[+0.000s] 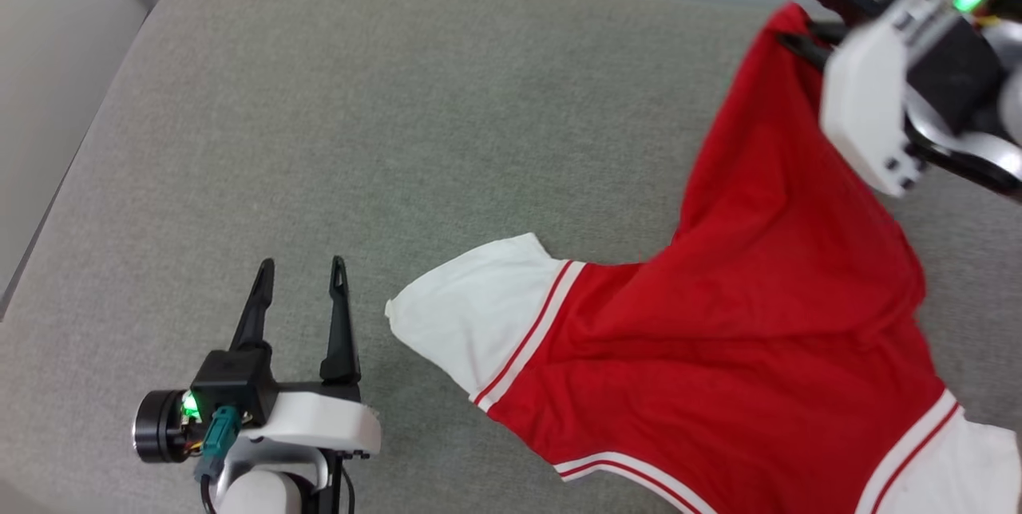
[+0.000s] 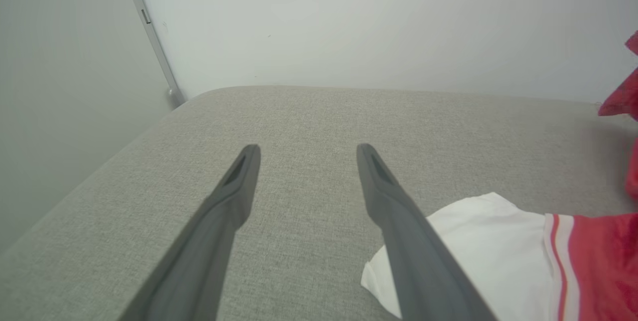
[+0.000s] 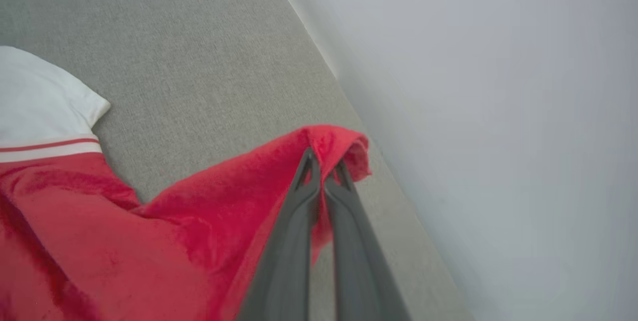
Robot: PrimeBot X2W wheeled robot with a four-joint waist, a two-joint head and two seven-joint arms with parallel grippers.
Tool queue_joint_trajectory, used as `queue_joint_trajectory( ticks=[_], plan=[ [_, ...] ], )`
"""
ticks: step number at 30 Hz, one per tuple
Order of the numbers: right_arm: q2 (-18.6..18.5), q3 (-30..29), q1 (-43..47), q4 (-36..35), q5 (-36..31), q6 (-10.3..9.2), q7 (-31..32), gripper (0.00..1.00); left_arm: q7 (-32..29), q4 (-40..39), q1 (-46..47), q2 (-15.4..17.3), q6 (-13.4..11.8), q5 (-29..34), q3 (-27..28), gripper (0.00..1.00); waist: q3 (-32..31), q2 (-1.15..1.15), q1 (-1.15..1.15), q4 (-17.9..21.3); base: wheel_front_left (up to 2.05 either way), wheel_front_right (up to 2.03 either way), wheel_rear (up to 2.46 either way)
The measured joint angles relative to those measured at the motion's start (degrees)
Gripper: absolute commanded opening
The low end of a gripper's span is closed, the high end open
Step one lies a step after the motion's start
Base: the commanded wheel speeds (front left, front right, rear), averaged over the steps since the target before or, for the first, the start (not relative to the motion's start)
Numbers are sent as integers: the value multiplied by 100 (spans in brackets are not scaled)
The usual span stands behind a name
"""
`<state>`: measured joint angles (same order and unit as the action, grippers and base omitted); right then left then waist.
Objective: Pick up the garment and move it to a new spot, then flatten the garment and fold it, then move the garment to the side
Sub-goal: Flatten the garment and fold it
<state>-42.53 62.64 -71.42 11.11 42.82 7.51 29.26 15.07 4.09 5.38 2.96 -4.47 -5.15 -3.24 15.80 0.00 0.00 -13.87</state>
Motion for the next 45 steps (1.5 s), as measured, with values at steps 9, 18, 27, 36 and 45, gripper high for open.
queue_joint_trajectory(
  ticks=[9, 18, 27, 36, 45],
  plan=[
    [1230, 1011, -235, 1580, 13, -1, -122, 0, 0, -2, 259, -7, -111, -200, -214, 100, 482, 0, 0, -330, 0, 0, 0],
    [1411, 1058, 535, 1756, 66, -1, 352, 0, 0, 36, 318, -4, -187, -197, -166, 100, 559, 0, 0, -349, 0, 0, 0],
    [996, 1066, 443, 1482, 86, 0, -1704, 100, 0, 98, 439, 140, 130, -33, 135, 100, 102, 0, 0, -100, 0, 0, 0],
    [408, 258, 1121, 1376, -352, 0, -3624, 100, -133, 460, 1003, 947, 735, 96, 199, 100, -405, 0, -1, 337, 0, 0, 0],
    [392, -1905, 2872, 977, -1132, 0, -4252, 100, -1991, 487, 1616, 1820, 1155, -347, -277, 100, -673, 0, -1, 783, 0, 0, 0]
  ],
)
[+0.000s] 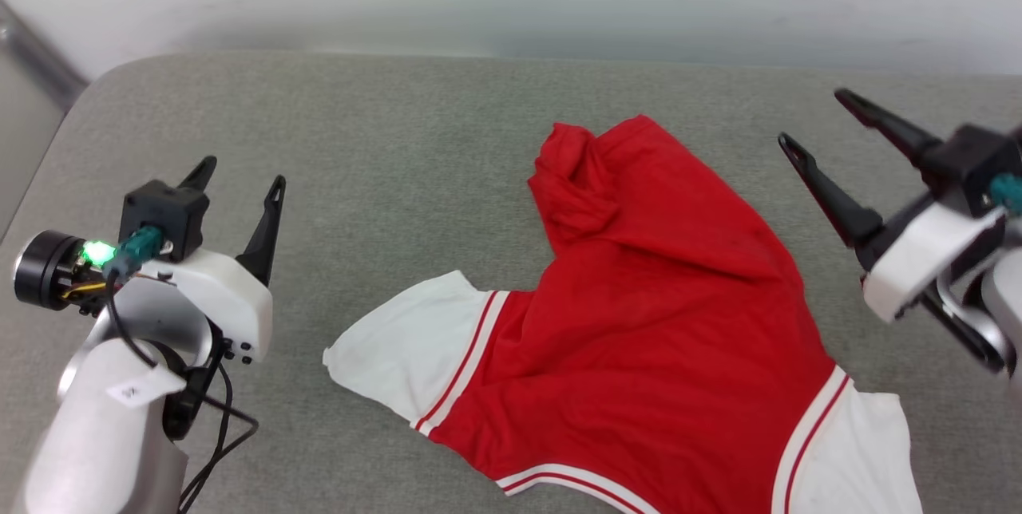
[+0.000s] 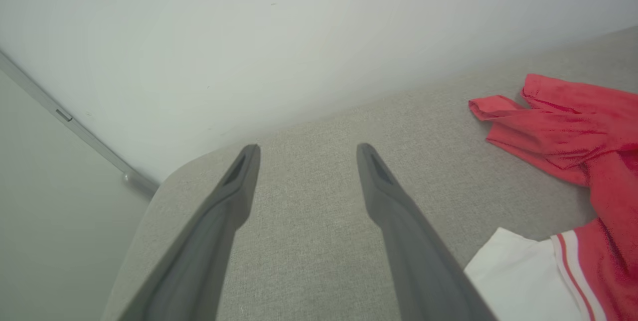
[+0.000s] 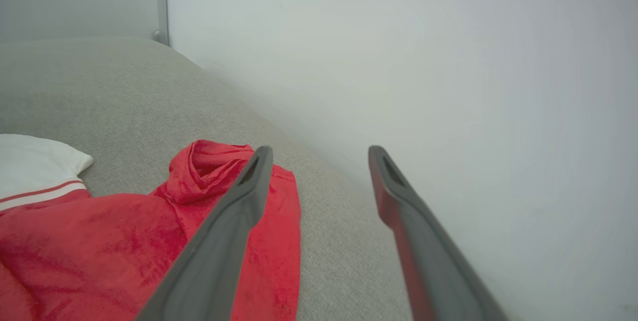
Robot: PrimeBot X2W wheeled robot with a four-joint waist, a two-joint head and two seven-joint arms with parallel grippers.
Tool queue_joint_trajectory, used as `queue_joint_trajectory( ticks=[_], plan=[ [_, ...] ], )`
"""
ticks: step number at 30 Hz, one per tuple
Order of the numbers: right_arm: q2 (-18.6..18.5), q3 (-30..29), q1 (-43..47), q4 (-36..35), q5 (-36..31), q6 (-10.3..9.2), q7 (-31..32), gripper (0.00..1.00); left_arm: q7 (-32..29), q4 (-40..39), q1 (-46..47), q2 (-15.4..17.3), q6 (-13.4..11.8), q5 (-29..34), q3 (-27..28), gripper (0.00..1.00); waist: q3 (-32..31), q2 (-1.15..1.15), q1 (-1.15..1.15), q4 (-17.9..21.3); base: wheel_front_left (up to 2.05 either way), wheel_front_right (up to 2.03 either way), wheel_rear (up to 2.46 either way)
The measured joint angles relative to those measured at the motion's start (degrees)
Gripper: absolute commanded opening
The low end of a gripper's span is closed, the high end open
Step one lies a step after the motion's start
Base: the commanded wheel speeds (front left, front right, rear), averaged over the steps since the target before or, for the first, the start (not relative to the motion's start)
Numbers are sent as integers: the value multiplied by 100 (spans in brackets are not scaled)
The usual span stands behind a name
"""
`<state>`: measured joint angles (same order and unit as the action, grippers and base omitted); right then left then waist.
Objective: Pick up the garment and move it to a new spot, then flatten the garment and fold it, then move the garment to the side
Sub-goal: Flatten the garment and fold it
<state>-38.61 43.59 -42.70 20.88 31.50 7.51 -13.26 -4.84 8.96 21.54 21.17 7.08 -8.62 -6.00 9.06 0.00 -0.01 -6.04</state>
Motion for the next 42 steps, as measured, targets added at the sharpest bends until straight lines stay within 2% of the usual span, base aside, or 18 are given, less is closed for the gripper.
queue_joint_trajectory(
  ticks=[5, 11, 14, 17, 24, 30, 34, 35, 36, 40, 42],
  plan=[
    [213, -1074, 1118, -559, -541, -1, 186, 100, -1380, -93, 131, 641, 27, -900, -719, 100, -69, 0, 0, 191, 0, 0, 0],
    [632, -2232, 2290, -1458, -1091, 0, 619, 100, -3043, -376, 379, 1603, 31, -2210, -1774, 100, -97, 0, 0, 364, 0, 0, 0],
    [864, -2633, 2753, -1906, -1334, -1, 825, 100, -3721, -460, 497, 1915, 32, -2753, -2221, 100, -83, 0, 0, 428, 0, 0, 0],
    [1070, -2883, 3067, -2274, -1506, 0, 999, 100, -4114, -452, 642, 2140, 31, -3140, -2539, 100, -39, 0, 0, 499, 0, 0, 0],
    [1271, -3003, 3242, -2715, -1706, -1, 1230, 100, -4478, 126, 947, 2171, 32, -3629, -3089, 100, 167, 0, 0, 684, 0, 0, 0],
    [1317, -2973, 3210, -2744, -1733, 0, 1254, 100, -4628, 877, 1051, 2070, 32, -3797, -3474, 100, 358, 0, 1, 875, 0, 0, 0],
    [1308, -3003, 3204, -2680, -1694, 0, 1229, 100, -4648, 1082, 1105, 2064, 31, -3923, -3696, 100, 427, 0, 1, 972, 0, 0, 0],
    [1301, -3033, 3204, -2665, -1683, 0, 1228, 100, -4653, 1095, 1119, 2076, 29, -3977, -3771, 96, 427, 0, 1, 987, 0, 0, 0],
    [1283, -3070, 3204, -2654, -1677, 0, 1228, 100, -4635, 1109, 1124, 2098, 25, -4017, -3817, 2, 419, 0, 1, 994, 0, 0, 0],
    [1062, -3321, 3147, -2650, -1578, -1, 1306, 100, -4318, 1132, 1123, 2139, 25, -4081, -4017, 0, 331, 0, 1, 995, 0, 0, 0],
    [766, -3334, 3121, -2689, -1484, -1, 1619, 100, -4136, 1103, 1103, 2163, 25, -4096, -4111, 0, 265, 0, 1, 978, 0, 0, 0]
  ],
)
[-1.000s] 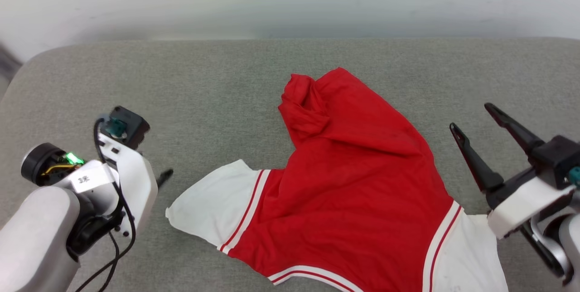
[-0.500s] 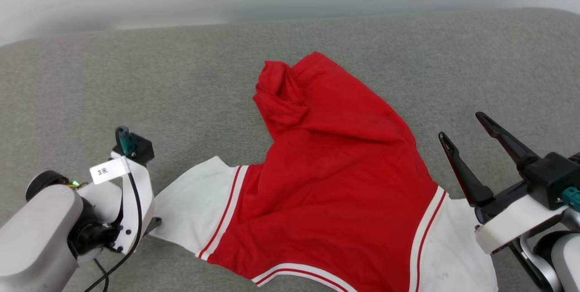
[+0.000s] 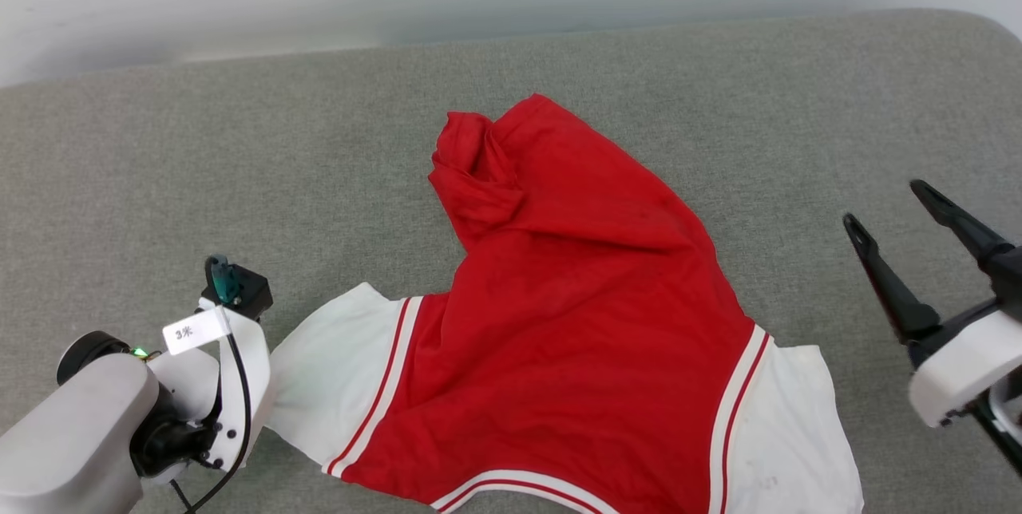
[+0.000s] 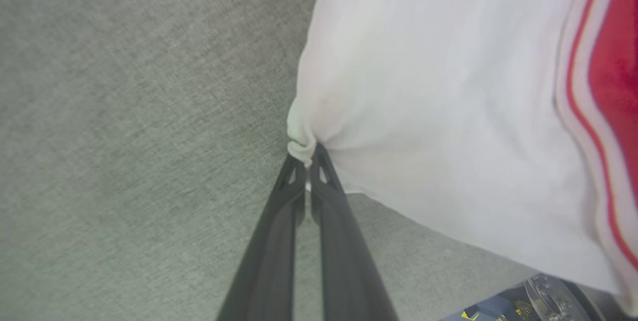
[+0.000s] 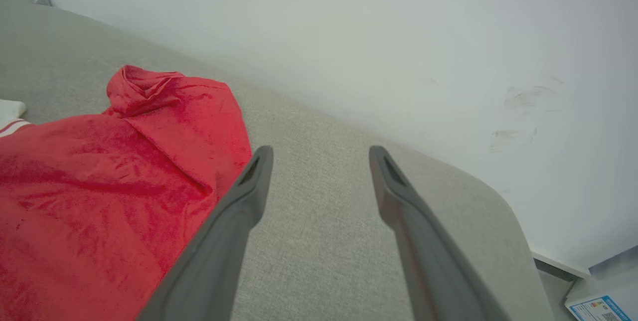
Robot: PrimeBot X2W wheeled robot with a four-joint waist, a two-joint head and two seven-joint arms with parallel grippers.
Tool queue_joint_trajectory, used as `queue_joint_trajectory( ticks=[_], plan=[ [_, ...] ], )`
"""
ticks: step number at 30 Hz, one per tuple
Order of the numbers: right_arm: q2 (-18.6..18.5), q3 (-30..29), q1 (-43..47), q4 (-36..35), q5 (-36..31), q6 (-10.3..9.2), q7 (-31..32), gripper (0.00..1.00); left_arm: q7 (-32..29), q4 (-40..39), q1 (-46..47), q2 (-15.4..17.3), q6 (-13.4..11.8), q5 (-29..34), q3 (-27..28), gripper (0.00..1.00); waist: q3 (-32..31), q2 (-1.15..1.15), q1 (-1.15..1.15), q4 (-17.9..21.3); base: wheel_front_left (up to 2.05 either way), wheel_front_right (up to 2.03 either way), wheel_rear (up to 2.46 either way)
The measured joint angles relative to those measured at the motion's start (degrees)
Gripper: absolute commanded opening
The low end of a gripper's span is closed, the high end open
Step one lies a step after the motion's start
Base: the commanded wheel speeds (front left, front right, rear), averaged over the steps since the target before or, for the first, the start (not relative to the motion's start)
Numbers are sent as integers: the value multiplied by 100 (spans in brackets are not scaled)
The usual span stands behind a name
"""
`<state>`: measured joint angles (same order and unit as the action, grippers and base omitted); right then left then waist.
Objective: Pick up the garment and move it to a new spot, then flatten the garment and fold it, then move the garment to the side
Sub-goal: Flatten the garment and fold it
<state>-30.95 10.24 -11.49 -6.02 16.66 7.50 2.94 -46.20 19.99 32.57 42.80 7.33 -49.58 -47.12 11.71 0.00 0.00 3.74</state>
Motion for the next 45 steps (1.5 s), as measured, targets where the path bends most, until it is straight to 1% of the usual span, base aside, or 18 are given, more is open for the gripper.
queue_joint_trajectory(
  ticks=[3, 8, 11, 14, 17, 20, 24, 28, 33, 36, 37, 38, 42, 45],
  plan=[
    [-639, 167, 1, -185, 305, 1, 777, 100, 276, -76, -15, 108, 3, 68, -132, 0, -107, 0, 0, -34, 0, 0, 0],
    [-1788, 637, 65, -681, 1334, 1, 2604, 100, 637, -190, -42, 147, 5, 38, -205, 0, -231, 0, 0, -142, 0, 0, 0],
    [-2165, 769, 110, -873, 1959, 0, 3484, 100, 762, -224, -40, 136, 5, 40, -225, 0, -249, 0, 0, -222, 0, 0, 0],
    [-2318, 971, 212, -925, 2397, 0, 4132, 100, 861, -271, -21, 102, 5, 55, -253, 0, -227, 0, 0, -294, 0, 0, 0],
    [-2361, 1223, 342, -839, 2601, 0, 4491, 100, 948, -322, 91, 23, 5, 120, -287, 0, -182, 0, 0, -379, 0, 0, 0],
    [-2245, 1418, 476, -580, 2674, 0, 4523, 100, 998, -331, 184, -20, 5, 169, -328, 0, -120, 0, 0, -462, 0, 0, 0],
    [-1895, 1552, 602, -64, 2787, 0, 4280, 100, 1065, -344, 257, -38, 5, 205, -380, 0, -18, 0, 0, -535, 0, 0, 0],
    [-1659, 1740, 653, 408, 2898, 0, 4047, 100, 1118, -352, 323, -38, 5, 236, -408, 0, 85, 0, 0, -585, 0, 0, 0],
    [-1559, 2072, 595, 813, 2885, -12, 3778, 100, 1211, -326, 394, -41, 7, 241, -439, 0, 160, 0, 0, -609, 0, 0, 0],
    [-1521, 2268, 529, 969, 2799, -16, 3504, 100, 1259, -297, 405, -51, 5, 230, -463, 0, 160, 0, 0, -603, 0, 0, 0],
    [-1525, 2336, 499, 999, 2766, -20, 3398, 60, 1272, -286, 405, -52, 7, 205, -463, 0, 152, 0, 0, -598, 0, 0, 0],
    [-1526, 2386, 467, 1029, 2763, -20, 3305, 0, 1325, -266, 405, -55, 7, 189, -458, 0, 135, 0, 0, -591, 0, 0, 0],
    [-1552, 2530, 366, 1047, 2722, -9, 2927, 0, 1517, -208, 381, -49, 7, 131, -435, 0, -11, 0, 0, -560, 0, 0, 0],
    [-1617, 2523, 355, 975, 2748, -7, 2688, 0, 1714, -242, 253, -27, 5, 54, -407, 0, -182, 0, 0, -534, 0, 0, 0]
  ],
)
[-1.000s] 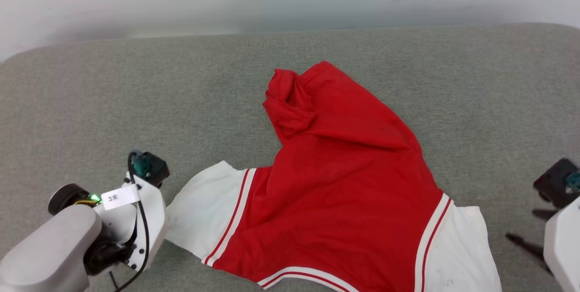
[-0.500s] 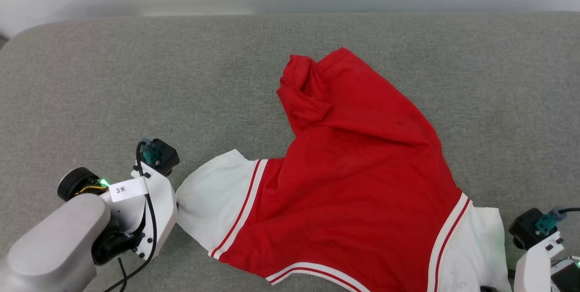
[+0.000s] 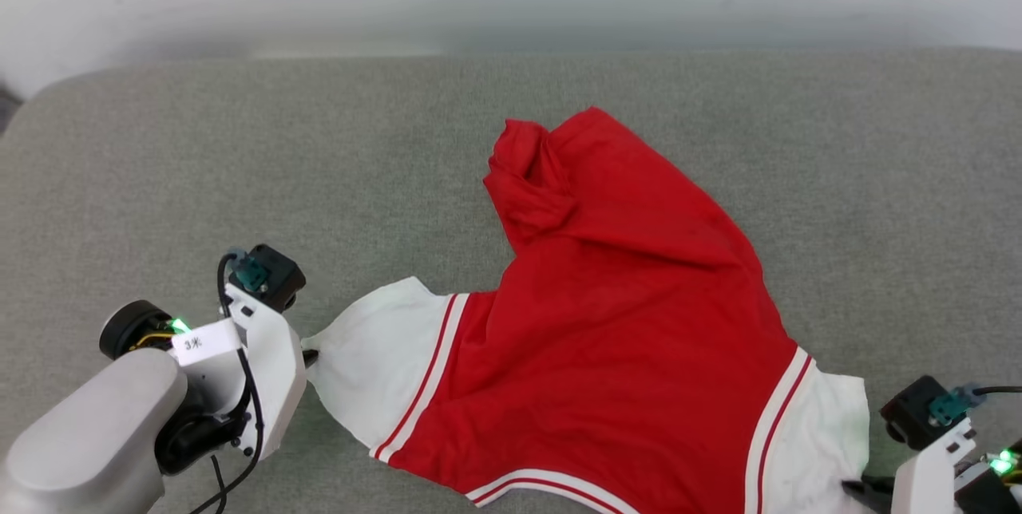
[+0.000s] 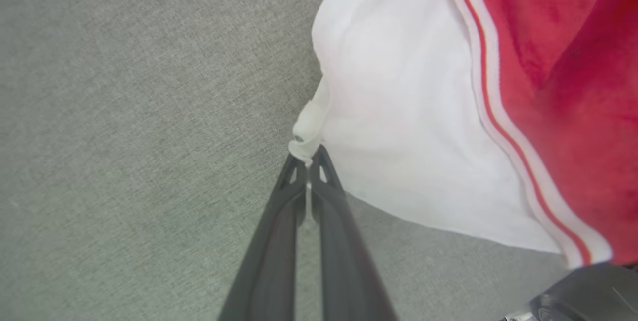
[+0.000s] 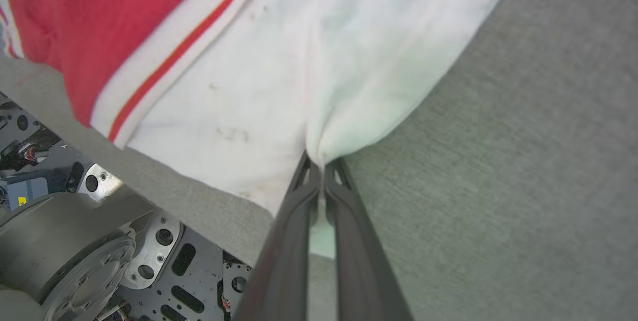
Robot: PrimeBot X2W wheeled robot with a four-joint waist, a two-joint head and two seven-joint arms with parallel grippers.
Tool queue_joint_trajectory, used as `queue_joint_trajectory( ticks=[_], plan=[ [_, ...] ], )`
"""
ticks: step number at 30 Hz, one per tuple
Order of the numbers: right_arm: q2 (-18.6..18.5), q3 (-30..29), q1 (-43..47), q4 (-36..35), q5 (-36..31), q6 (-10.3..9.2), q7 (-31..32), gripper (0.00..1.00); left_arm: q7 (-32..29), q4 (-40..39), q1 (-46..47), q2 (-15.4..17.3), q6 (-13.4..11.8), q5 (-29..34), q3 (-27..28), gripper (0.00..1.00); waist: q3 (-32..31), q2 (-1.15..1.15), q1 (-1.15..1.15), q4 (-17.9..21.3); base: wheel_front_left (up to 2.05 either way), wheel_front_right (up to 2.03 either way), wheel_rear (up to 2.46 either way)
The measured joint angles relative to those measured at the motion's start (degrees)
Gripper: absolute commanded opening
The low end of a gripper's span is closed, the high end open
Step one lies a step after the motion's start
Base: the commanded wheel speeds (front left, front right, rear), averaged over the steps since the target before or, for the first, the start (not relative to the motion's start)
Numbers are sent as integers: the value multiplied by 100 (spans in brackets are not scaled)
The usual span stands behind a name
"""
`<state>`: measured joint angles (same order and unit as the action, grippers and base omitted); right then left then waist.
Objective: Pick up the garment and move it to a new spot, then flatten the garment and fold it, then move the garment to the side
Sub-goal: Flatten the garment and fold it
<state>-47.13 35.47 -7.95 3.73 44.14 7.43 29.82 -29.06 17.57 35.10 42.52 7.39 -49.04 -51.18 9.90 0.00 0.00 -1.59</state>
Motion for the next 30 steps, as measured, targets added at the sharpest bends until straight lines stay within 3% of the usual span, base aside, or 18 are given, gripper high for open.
queue_joint_trajectory(
  ticks=[5, 11, 19, 25, 30],
  plan=[
    [-209, -314, 30, -323, 20, 7, -310, 0, 358, -281, -117, 132, -10, -10, 109, 0, -310, 0, 0, 17, 0, 0, 0],
    [-300, -1096, 101, -838, -42, 8, -534, 0, 662, -802, -209, 382, -187, -76, 376, 0, -549, 0, 0, -20, 0, 0, 0],
    [-203, -2134, -218, -1462, -341, 8, -660, 0, 845, -1646, 166, 600, -413, -159, 867, 0, -624, 0, 0, -95, 0, 0, 0],
    [-51, -2704, -1109, -1585, -461, 8, -624, 0, 1148, -1890, 887, 337, -537, -51, 1224, 0, -439, 0, 0, -188, 0, 0, 0],
    [-21, -2663, -2317, -1514, -717, 8, -372, 0, 1374, -1661, 1791, -74, -482, 290, 1323, 0, -106, 0, 0, -268, 0, 0, 0]
  ],
)
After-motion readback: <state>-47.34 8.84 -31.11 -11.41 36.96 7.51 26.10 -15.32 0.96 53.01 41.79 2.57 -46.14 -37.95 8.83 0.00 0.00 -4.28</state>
